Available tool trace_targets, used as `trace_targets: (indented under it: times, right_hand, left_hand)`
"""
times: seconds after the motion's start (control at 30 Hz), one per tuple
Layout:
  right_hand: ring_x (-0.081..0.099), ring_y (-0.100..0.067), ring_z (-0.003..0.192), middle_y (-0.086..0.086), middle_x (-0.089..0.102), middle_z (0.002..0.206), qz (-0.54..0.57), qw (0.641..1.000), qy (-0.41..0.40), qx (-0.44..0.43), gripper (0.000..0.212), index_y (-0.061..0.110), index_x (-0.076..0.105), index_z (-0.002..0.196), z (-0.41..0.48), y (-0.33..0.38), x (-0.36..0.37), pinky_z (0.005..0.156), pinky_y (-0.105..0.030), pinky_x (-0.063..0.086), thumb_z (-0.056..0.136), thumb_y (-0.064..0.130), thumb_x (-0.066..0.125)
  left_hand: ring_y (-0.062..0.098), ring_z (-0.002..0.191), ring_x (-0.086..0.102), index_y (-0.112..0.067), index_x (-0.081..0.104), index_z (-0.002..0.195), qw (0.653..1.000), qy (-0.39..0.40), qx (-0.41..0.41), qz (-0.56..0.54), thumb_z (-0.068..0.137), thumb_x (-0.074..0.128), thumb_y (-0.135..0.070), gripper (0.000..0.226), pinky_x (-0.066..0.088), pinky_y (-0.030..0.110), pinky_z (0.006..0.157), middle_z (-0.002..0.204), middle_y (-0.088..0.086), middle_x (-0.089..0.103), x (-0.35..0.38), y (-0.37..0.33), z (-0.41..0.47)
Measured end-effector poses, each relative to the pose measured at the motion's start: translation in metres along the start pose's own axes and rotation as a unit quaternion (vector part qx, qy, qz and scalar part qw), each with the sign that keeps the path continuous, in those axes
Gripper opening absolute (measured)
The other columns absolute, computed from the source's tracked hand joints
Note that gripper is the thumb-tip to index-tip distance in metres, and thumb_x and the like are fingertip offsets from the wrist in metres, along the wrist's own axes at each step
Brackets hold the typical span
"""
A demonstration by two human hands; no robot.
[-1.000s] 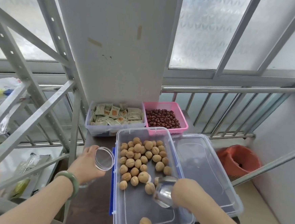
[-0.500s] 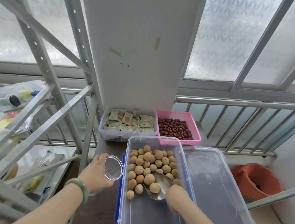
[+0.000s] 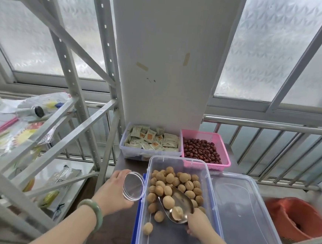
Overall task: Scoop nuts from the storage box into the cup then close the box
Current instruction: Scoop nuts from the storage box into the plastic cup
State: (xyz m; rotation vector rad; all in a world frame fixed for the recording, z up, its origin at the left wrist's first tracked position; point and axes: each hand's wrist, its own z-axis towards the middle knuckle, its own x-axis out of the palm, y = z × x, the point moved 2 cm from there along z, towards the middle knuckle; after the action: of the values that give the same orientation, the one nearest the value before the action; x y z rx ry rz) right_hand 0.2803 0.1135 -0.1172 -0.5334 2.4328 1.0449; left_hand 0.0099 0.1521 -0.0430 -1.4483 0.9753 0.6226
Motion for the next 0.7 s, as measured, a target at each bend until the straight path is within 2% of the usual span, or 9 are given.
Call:
trace_targets:
  times: [0.03, 0.1, 0.2, 0.3, 0.37, 0.47, 0.57, 0.7]
  right_hand:
    - [0.051, -0.010, 0.051, -0.005, 0.061, 0.076, -0.001, 1.000, -0.003, -0.009, 0.034, 0.000, 0.056, 0.122, -0.002, 0.002, -0.004, 0.040, -0.016, 0.042, 0.094, 0.012, 0.040]
    - [0.051, -0.009, 0.049, 0.002, 0.055, 0.067, 0.015, 0.999, -0.015, -0.028, 0.029, 0.006, 0.058, 0.116, -0.009, 0.008, -0.010, 0.036, -0.015, 0.040, 0.094, 0.013, 0.040]
    - [0.051, -0.010, 0.048, 0.001, 0.056, 0.066, 0.039, 0.998, -0.018, -0.041, 0.014, 0.018, 0.055, 0.097, -0.015, 0.021, -0.023, 0.033, -0.014, 0.039, 0.092, 0.014, 0.043]
    - [0.052, -0.022, 0.051, -0.012, 0.059, 0.074, 0.010, 0.998, -0.026, -0.055, 0.016, 0.015, 0.054, 0.087, -0.024, 0.043, -0.042, 0.039, -0.020, 0.040, 0.085, 0.007, 0.040]
    - [0.049, -0.023, 0.051, -0.016, 0.056, 0.071, -0.003, 0.998, -0.019, -0.062, 0.018, 0.014, 0.050, 0.077, -0.036, 0.061, -0.054, 0.036, -0.020, 0.036, 0.083, 0.002, 0.038]
    - [0.049, -0.021, 0.046, -0.007, 0.055, 0.058, -0.041, 0.995, 0.002, -0.096, 0.017, 0.014, 0.052, 0.076, -0.056, 0.086, -0.069, 0.036, -0.020, 0.034, 0.085, 0.004, 0.041]
    - [0.049, -0.015, 0.046, -0.002, 0.052, 0.059, -0.090, 0.989, 0.017, -0.120, 0.021, 0.016, 0.050, 0.071, -0.076, 0.109, -0.077, 0.037, -0.019, 0.036, 0.090, 0.009, 0.045]
    - [0.055, -0.021, 0.069, -0.004, 0.057, 0.076, -0.207, 0.963, 0.014, -0.172, 0.010, 0.013, 0.055, 0.088, -0.092, 0.134, -0.076, 0.063, -0.030, 0.049, 0.092, 0.019, 0.048]
  left_hand:
    - [0.016, 0.122, 0.049, -0.023, 0.029, 0.142, 1.000, -0.002, 0.000, -0.003, 0.065, 0.074, -0.036, 0.091, 0.040, 0.023, 0.101, 0.139, -0.001, 0.036, -0.001, -0.001, 0.000]
    - [0.016, 0.120, 0.050, -0.024, 0.028, 0.142, 1.000, -0.004, -0.001, -0.004, 0.065, 0.075, -0.036, 0.091, 0.041, 0.023, 0.099, 0.140, -0.001, 0.035, -0.001, -0.004, -0.001]
    - [0.015, 0.123, 0.048, -0.024, 0.027, 0.143, 1.000, -0.007, 0.006, -0.010, 0.066, 0.075, -0.038, 0.093, 0.040, 0.023, 0.101, 0.142, -0.002, 0.034, -0.001, -0.009, -0.001]
    - [0.014, 0.128, 0.043, -0.024, 0.027, 0.144, 1.000, -0.013, 0.016, -0.015, 0.066, 0.076, -0.041, 0.094, 0.038, 0.024, 0.105, 0.145, -0.002, 0.034, -0.001, -0.015, -0.001]
    - [0.013, 0.131, 0.041, -0.025, 0.026, 0.144, 0.999, -0.017, 0.023, -0.021, 0.065, 0.077, -0.044, 0.096, 0.037, 0.027, 0.108, 0.147, -0.005, 0.034, -0.002, -0.018, -0.001]
    - [0.011, 0.134, 0.038, -0.026, 0.025, 0.145, 0.999, -0.016, 0.033, -0.033, 0.064, 0.076, -0.051, 0.099, 0.036, 0.030, 0.111, 0.149, -0.007, 0.035, -0.004, -0.022, -0.001]
    - [0.012, 0.134, 0.039, -0.027, 0.024, 0.145, 0.999, -0.015, 0.035, -0.034, 0.065, 0.075, -0.054, 0.100, 0.037, 0.031, 0.110, 0.150, -0.007, 0.034, -0.008, -0.025, 0.000]
    - [0.011, 0.132, 0.042, -0.027, 0.024, 0.146, 0.999, -0.020, 0.037, -0.035, 0.064, 0.075, -0.053, 0.100, 0.038, 0.028, 0.106, 0.150, -0.008, 0.036, -0.010, -0.028, -0.001]
